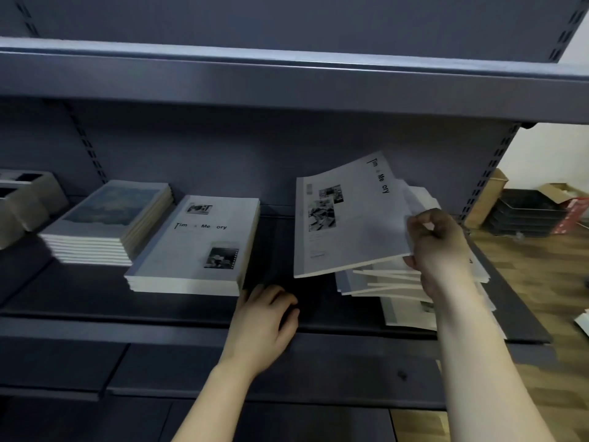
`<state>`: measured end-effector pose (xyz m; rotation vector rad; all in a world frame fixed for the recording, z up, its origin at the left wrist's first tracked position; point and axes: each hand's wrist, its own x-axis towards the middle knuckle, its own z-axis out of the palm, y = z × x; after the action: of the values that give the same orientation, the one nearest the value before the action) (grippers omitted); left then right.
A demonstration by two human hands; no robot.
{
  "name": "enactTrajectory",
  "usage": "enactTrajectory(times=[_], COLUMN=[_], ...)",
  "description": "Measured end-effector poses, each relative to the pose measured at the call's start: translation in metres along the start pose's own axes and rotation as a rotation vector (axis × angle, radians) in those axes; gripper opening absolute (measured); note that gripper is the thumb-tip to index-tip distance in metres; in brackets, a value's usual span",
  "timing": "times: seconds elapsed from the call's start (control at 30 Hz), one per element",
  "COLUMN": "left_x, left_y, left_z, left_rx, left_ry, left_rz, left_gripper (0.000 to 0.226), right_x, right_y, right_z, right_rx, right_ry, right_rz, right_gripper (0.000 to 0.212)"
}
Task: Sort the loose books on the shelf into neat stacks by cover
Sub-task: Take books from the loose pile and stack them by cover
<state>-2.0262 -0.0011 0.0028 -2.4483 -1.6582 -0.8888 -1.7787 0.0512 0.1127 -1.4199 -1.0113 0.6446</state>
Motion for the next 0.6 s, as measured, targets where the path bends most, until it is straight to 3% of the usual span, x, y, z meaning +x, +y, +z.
enactTrajectory(times=[0.27,0.6], left_x=[-0.029,-0.061], left_y=[-0.053,-0.120], left_z=[-0.036,-0.065], left_rx=[0.055,0.083], left_ry=[-0.029,0.000], left_rz=[-0.056,-0.138], left_gripper=[0.025,0.029], right_x=[-0.040,-0.086], right_y=[-0.006,-0.005], right_z=[0.081,0.153], right_rx=[-0.002,-0.050], right_ry=[-0.094,-0.155], right_rz=[0.041,0.139], right_gripper=[0.023,0.008])
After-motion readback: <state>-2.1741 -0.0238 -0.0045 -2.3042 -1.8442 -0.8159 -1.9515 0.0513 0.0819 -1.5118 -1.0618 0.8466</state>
